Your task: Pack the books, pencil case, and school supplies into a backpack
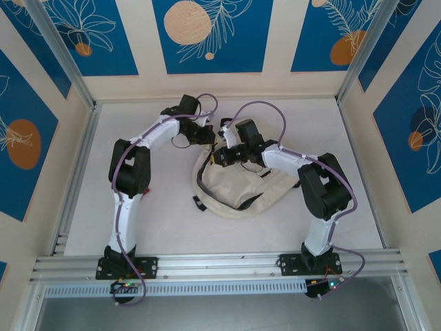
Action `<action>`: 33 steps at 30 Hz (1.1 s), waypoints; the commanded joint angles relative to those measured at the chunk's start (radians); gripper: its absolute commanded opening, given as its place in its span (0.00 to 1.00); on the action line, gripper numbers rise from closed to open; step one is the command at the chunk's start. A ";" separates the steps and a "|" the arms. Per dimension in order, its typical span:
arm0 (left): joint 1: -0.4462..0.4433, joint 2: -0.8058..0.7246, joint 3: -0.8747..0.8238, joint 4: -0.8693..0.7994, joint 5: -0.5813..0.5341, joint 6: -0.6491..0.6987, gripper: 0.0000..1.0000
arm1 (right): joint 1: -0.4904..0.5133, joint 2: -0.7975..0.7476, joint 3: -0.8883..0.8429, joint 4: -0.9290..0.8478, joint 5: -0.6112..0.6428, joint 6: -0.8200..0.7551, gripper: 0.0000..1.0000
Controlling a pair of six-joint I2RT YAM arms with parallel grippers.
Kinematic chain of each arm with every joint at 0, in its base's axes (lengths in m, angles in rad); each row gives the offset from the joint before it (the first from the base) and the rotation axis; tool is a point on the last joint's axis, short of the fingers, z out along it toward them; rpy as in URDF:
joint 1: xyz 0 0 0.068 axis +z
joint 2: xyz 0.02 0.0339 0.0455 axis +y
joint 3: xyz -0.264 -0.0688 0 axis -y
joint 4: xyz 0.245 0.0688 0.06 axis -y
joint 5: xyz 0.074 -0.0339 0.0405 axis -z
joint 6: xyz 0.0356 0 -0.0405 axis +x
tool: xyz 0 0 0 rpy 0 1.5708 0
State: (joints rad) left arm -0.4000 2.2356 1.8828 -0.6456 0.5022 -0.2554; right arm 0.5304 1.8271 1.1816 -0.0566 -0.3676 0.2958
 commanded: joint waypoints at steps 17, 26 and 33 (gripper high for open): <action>0.031 0.030 0.072 0.066 -0.125 -0.028 0.00 | 0.164 -0.062 -0.126 -0.042 -0.185 -0.024 0.00; 0.065 0.046 0.104 0.091 -0.135 -0.063 0.00 | 0.193 -0.170 -0.225 -0.113 -0.083 0.027 0.00; 0.079 -0.126 -0.069 0.112 -0.108 -0.150 0.52 | 0.170 -0.163 -0.176 -0.107 0.062 0.116 0.00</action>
State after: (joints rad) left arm -0.3500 2.2364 1.8816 -0.5823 0.4129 -0.3485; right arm 0.6994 1.6703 0.9794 -0.1246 -0.3405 0.3599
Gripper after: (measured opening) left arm 0.492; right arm 0.058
